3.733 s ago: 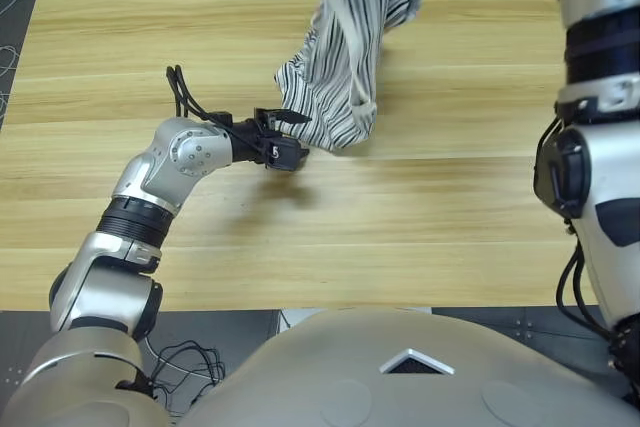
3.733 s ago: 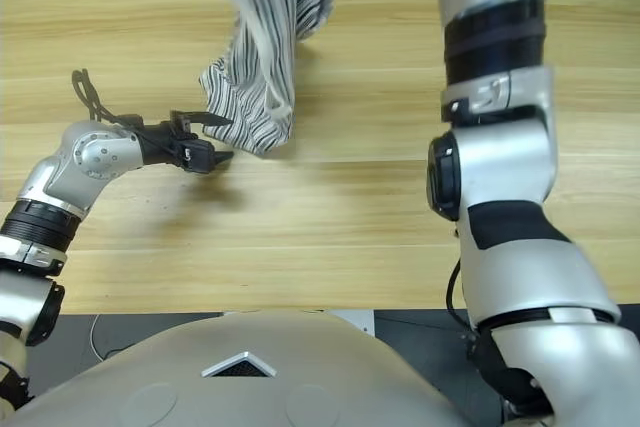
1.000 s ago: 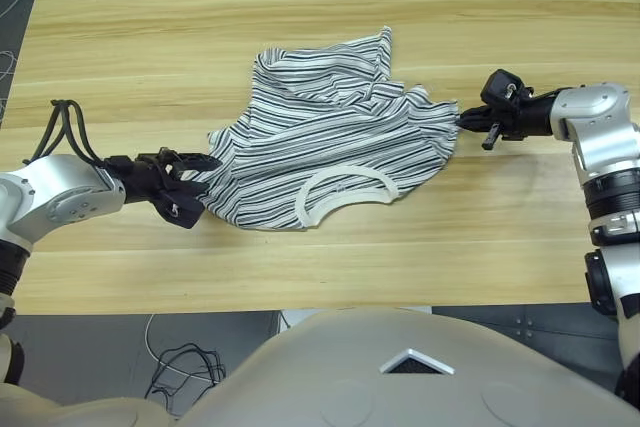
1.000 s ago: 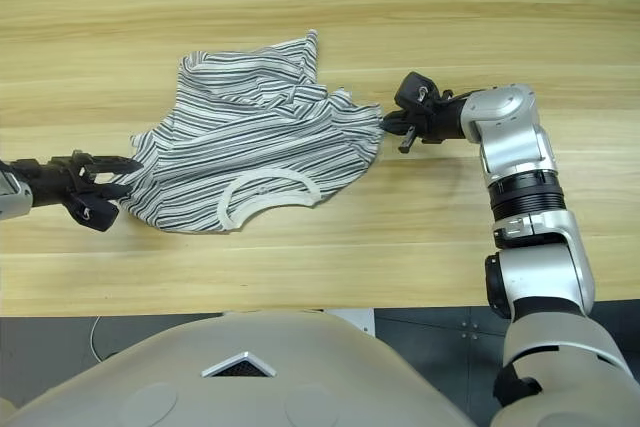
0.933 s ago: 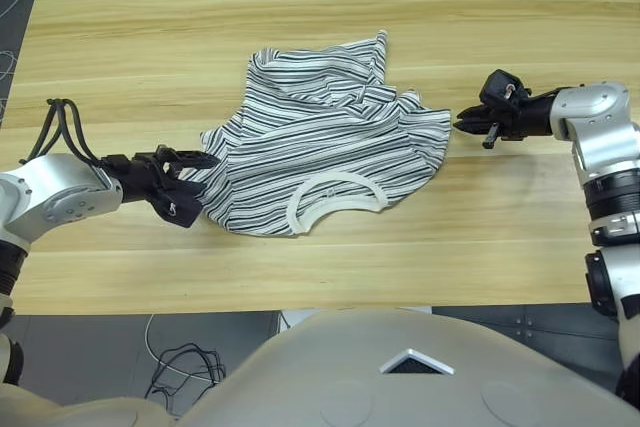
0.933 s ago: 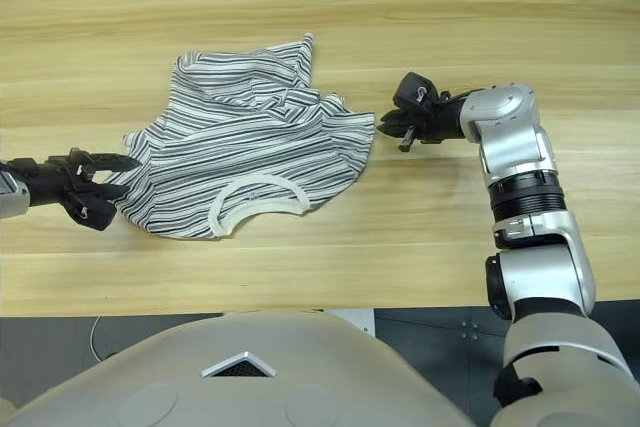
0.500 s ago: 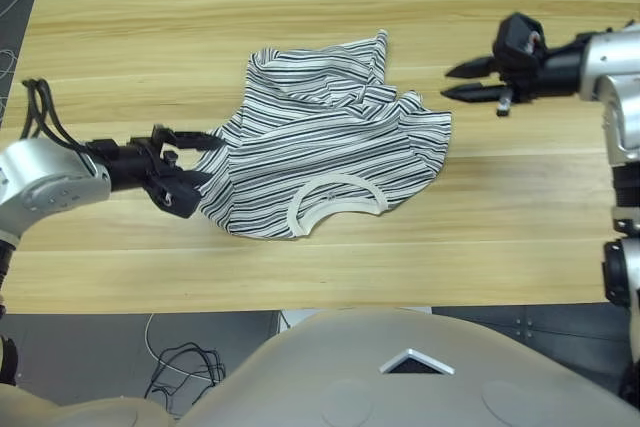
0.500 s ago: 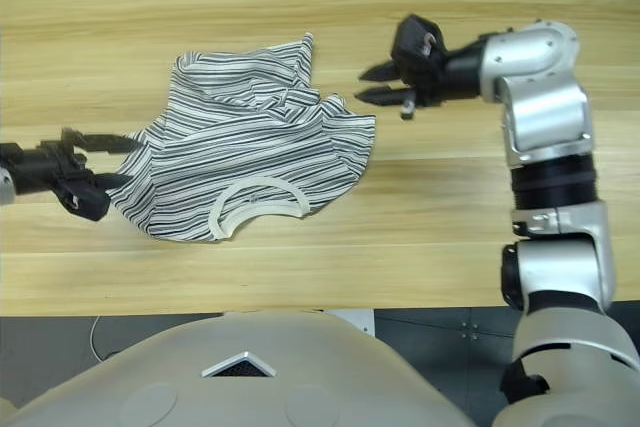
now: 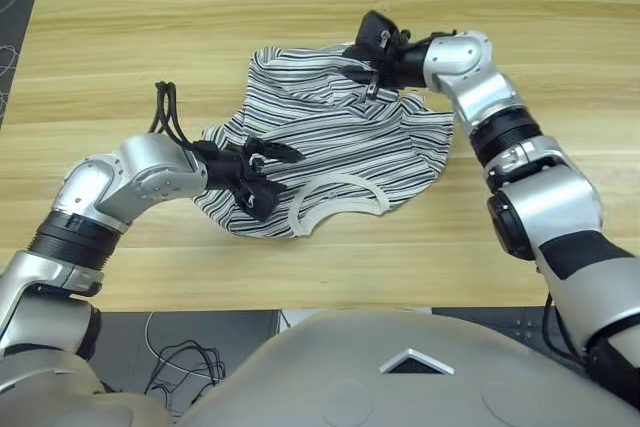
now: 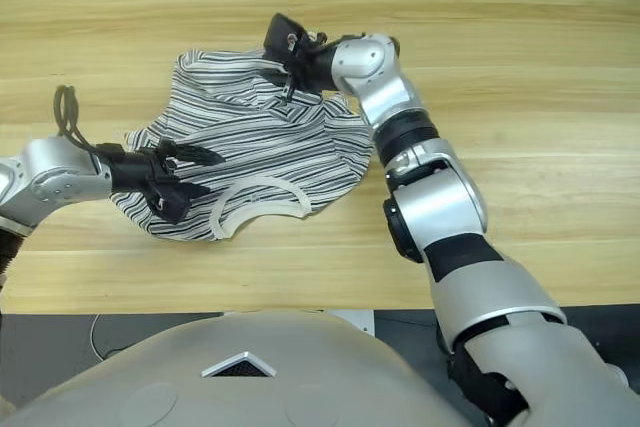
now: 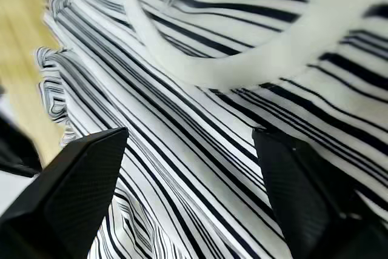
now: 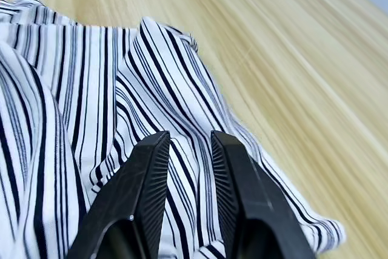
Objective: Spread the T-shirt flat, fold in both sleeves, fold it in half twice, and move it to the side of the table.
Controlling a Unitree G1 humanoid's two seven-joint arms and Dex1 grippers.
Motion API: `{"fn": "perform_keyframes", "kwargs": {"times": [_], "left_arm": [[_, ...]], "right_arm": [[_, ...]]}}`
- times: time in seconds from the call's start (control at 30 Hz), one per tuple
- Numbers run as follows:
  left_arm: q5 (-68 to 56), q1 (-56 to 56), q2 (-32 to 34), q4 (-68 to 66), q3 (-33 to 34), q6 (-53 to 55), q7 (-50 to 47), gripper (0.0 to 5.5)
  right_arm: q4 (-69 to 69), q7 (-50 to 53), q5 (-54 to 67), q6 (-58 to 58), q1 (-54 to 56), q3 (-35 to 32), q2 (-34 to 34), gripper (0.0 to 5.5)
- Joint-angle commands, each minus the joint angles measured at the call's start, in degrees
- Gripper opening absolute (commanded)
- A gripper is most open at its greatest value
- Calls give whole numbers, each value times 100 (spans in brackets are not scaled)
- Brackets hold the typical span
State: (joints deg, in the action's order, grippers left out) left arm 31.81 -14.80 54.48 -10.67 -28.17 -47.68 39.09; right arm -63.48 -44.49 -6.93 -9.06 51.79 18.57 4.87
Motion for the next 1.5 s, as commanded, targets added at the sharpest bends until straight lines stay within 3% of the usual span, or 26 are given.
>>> {"fn": "perform_keyframes", "kwargs": {"times": [0.03, 0.23, 0.4, 0.5, 0.6, 0.7, 0.83, 0.93, 1.03, 1.3, 1.5], "left_arm": [[672, 486, 158, -669, -390, -125, 49, 382], [541, 1175, 584, -246, -397, -269, -57, 382], [258, 2182, 1184, 889, -108, -17, -19, 382], [-3, 2870, 1674, 1792, 209, 274, 57, 382], [-110, 3142, 1610, 2366, 236, 590, 177, 382], [-112, 3115, 1421, 2515, 222, 809, 267, 382], [-184, 1928, 826, 2076, 609, 951, 10, 382], [75, 1070, 356, 1554, 1039, 1311, -484, 382], [-254, 1140, 250, 1674, 1084, 1497, -271, 382], [-1971, 2603, 1150, 3799, 916, 2160, 1384, 382], [-2331, 2905, 1653, 4651, 1501, 2882, 1940, 382]], "right_arm": [[-818, 402, -391, -102, 405, 75, -199, 124], [-1511, 1356, -1094, 728, 688, 185, -136, 124], [-1656, 1979, -1560, 1304, 708, 229, 271, 124], [-1652, 2477, -1502, 1302, 742, -61, 484, 124], [-1619, 2640, -1309, 986, 765, -413, 357, 124], [-1592, 2466, -1273, 582, 769, -600, 81, 124], [-1536, 1636, -1182, -34, 726, -754, -166, 124], [-1473, 1085, -1177, -375, 721, -725, -96, 124], [-1343, 683, -1016, -676, 789, -838, 70, 124], [-997, 76, -663, -1073, 761, -1115, 477, 124], [-459, -933, -87, -997, 432, -1345, 573, 124]]}}
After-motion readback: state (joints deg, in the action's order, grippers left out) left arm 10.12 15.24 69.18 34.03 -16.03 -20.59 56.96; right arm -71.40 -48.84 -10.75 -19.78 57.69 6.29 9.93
